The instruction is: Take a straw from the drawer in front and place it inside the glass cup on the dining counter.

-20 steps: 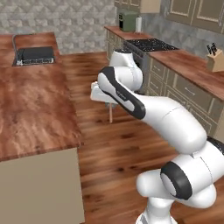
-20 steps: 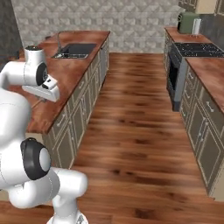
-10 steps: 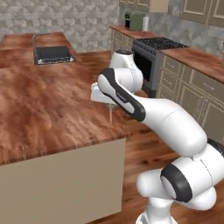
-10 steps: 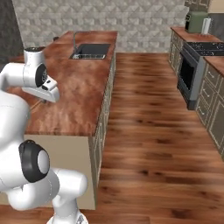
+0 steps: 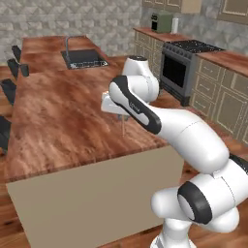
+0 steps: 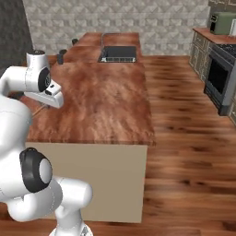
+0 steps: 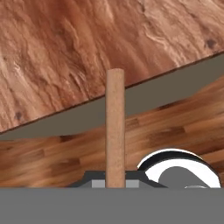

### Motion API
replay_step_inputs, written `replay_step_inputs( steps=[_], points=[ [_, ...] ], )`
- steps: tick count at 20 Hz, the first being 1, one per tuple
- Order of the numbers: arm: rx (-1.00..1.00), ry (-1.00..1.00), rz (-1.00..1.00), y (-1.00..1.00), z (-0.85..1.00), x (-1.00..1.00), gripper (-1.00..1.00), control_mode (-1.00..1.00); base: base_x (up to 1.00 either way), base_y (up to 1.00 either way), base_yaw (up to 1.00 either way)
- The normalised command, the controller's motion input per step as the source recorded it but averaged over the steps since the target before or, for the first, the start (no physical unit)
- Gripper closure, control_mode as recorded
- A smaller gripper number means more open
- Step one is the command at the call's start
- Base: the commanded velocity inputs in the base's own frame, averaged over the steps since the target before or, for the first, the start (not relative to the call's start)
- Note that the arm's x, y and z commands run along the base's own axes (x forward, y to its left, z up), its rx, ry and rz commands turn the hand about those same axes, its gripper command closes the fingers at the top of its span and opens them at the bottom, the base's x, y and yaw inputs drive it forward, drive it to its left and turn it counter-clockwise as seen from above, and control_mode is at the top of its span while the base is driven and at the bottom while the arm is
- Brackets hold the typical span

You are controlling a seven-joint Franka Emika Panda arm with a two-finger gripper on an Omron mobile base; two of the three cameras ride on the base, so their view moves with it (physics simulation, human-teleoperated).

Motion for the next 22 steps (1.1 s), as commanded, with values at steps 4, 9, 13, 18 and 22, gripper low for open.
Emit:
replay_step_inputs(
  steps=[4, 9, 13, 18, 22],
  points=[
    [0.00, 0.00, 0.00, 0.00, 0.00, 0.00, 1.00, 1.00, -0.16, 1.00, 0.00],
    [0.00, 0.00, 0.00, 0.00, 0.00, 0.00, 1.00, 1.00, -0.10, 1.00, 0.00],
    [0.00, 0.00, 0.00, 0.00, 0.00, 0.00, 1.00, 1.00, -0.09, 1.00, 0.00],
    [0.00, 0.00, 0.00, 0.00, 0.00, 0.00, 1.00, 1.00, -0.02, 1.00, 0.00],
    [0.00, 0.00, 0.00, 0.00, 0.00, 0.00, 1.00, 1.00, 0.12, 1.00, -0.09]
  ],
)
